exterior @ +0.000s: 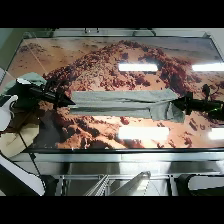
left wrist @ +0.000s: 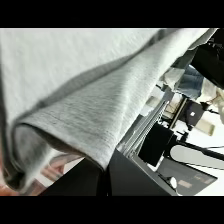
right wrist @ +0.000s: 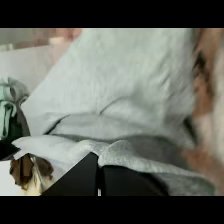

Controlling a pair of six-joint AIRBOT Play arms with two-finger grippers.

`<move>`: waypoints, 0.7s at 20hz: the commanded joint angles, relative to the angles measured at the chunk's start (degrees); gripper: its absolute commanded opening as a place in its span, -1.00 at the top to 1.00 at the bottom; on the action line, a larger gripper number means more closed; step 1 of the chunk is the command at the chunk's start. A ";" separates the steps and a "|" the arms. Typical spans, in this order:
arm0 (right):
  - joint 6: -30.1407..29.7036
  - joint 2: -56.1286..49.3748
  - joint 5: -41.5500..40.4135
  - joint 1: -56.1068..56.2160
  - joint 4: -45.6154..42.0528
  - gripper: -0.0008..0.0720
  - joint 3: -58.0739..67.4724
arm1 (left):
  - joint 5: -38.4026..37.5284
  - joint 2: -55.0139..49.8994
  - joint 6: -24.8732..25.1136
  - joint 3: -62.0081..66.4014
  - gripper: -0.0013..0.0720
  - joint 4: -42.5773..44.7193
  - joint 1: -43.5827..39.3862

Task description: Fold the shirts.

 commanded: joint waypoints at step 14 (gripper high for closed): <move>5.99 -3.17 3.08 -2.14 -20.39 -0.74 19.17 | -9.68 -10.36 -9.64 30.47 -0.94 -8.87 -1.49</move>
